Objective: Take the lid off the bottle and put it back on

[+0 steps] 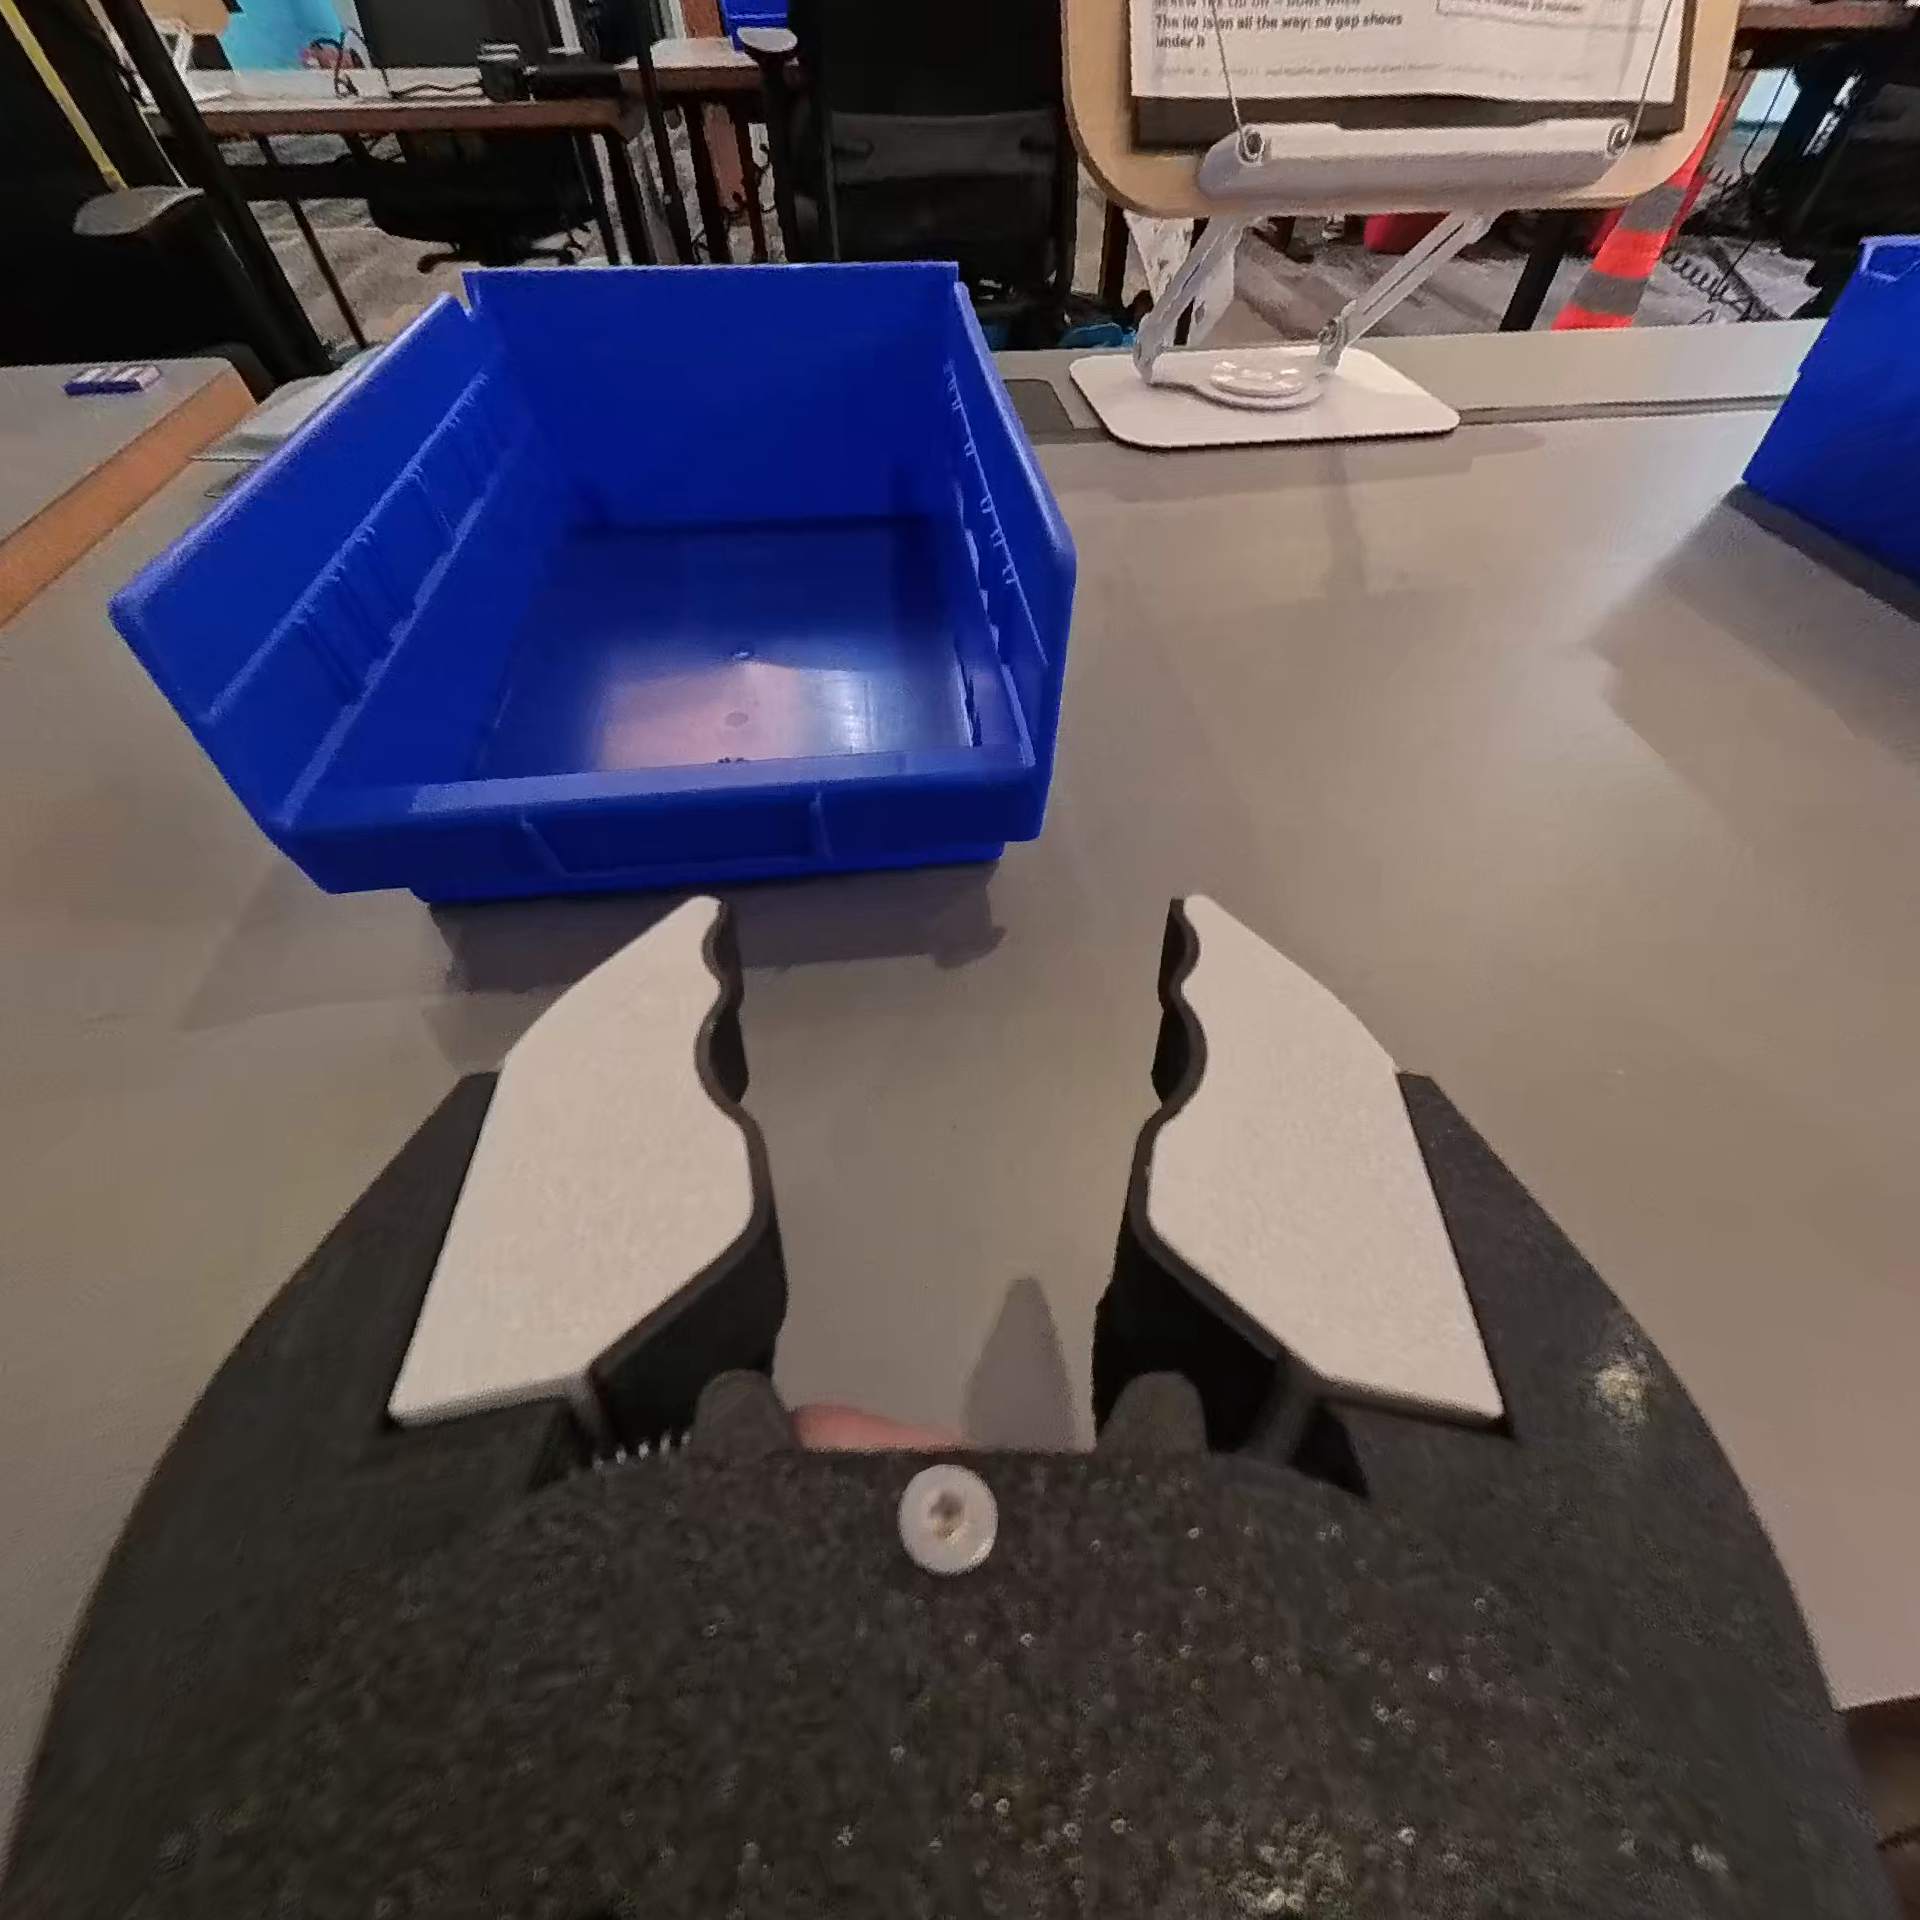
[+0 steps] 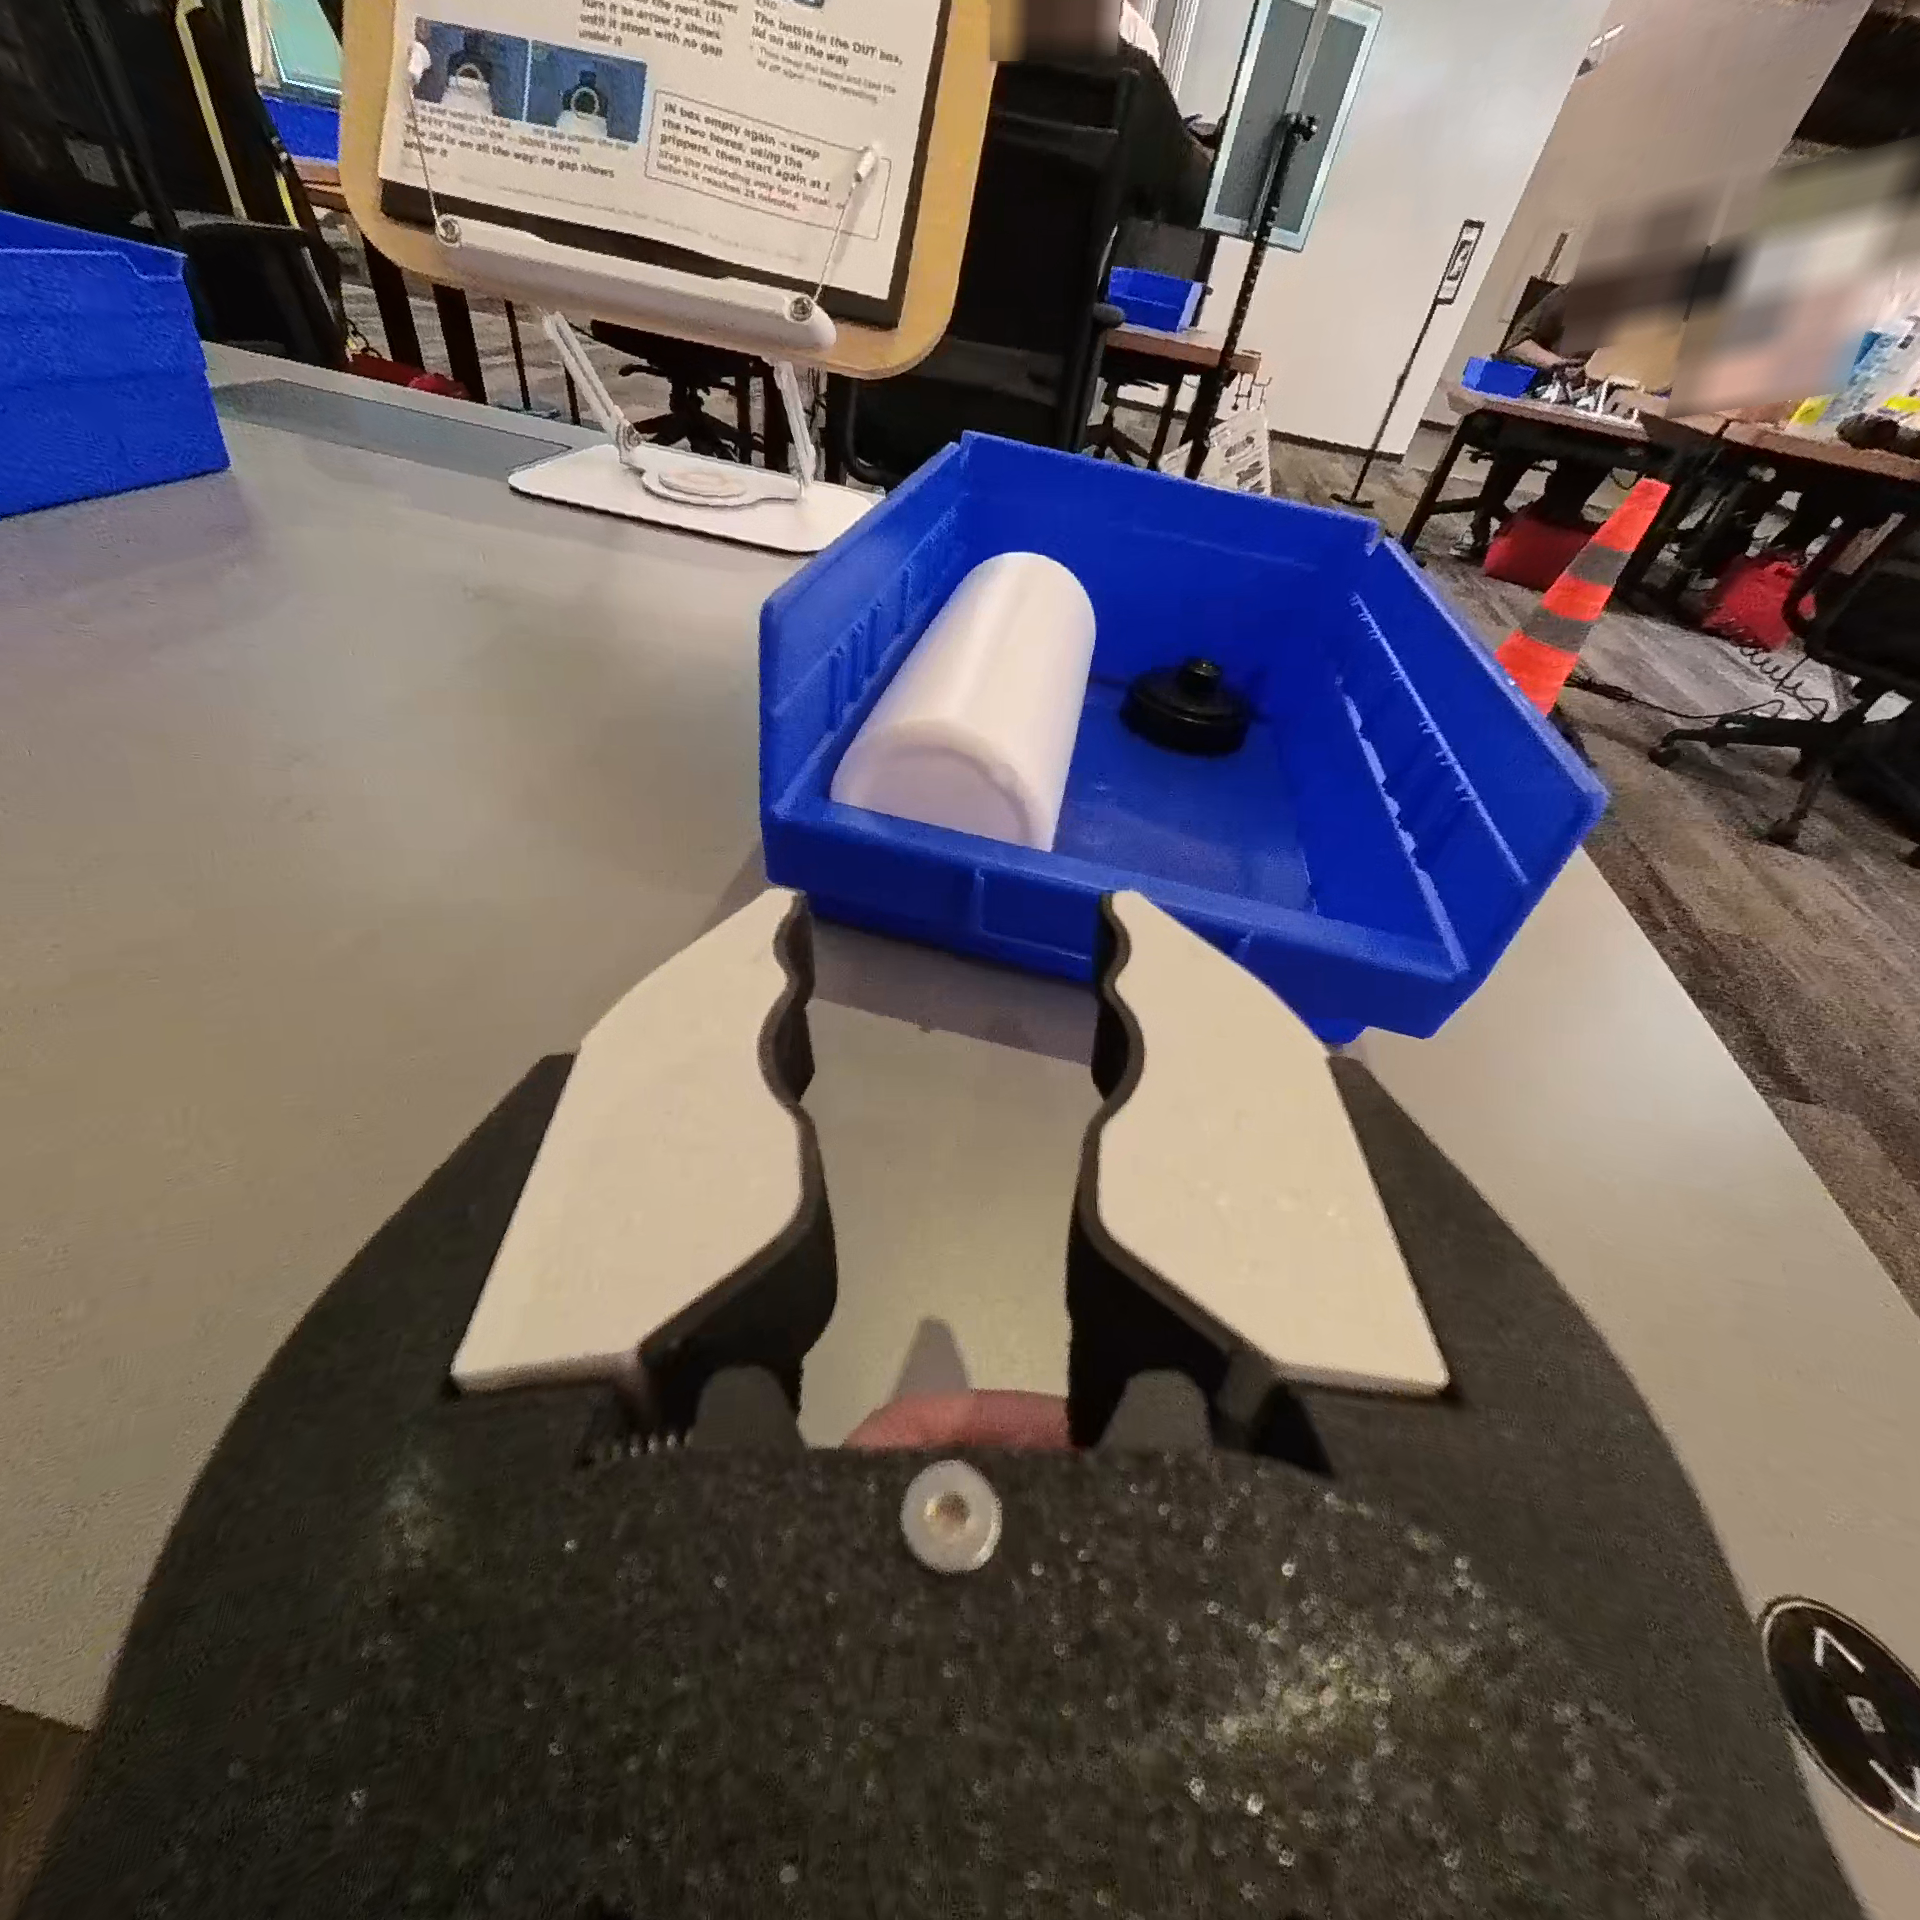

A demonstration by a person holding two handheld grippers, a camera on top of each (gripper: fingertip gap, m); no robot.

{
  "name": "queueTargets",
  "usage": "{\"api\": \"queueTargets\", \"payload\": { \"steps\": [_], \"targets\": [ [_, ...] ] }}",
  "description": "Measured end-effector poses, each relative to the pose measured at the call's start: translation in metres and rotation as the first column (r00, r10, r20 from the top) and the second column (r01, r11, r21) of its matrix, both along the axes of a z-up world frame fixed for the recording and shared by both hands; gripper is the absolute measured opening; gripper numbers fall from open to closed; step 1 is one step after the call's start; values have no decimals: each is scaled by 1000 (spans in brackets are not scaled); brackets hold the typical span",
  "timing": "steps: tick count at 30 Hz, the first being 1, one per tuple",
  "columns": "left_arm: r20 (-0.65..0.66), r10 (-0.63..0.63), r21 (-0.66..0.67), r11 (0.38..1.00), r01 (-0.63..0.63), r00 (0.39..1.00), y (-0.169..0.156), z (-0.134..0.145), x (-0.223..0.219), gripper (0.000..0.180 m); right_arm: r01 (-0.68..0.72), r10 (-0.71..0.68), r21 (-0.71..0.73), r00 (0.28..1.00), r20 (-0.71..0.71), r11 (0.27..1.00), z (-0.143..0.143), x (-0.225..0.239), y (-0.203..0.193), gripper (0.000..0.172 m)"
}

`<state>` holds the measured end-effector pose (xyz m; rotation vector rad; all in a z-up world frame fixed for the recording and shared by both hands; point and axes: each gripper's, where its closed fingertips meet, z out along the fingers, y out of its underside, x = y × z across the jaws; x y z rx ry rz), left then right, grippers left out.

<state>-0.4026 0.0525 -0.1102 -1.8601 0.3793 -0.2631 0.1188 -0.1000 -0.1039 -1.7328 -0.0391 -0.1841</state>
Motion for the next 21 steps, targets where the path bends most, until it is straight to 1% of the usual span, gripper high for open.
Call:
{"api": "queueTargets", "payload": {
  "steps": [13, 15, 16, 18, 19, 21],
  "targets": [
    [-71, -56, -17, 998, 55, 996, -1, -11, 14, 77, 6, -5, -25, 1000, 6, 1000, -2, 1, -2, 48],
    [-74, -103, -44, 994, 100, 992, -3, -16, 22, 74, 14, -14, -25, 1000, 13, 1000, 0, 3, -3, 48],
    [-70, -138, -64, 989, 133, 988, -5, -19, 29, 70, 15, -15, -20, 1000, 15, 1000, 2, 3, -3, 48],
    [-39, -213, -107, 972, 207, 976, -12, -23, 51, 69, 22, -22, -8, 1000, 16, 1000, 5, 4, -5, 47],
    [-5, -252, -116, 961, 249, 968, -16, -21, 66, 69, 28, -28, -2, 1000, 8, 1000, 7, 5, -6, 45],
    [92, -328, -106, 936, 337, 940, -22, -7, 106, 68, 16, -16, 1, 999, -34, 1000, 8, 3, -8, 41]
  ]
}}
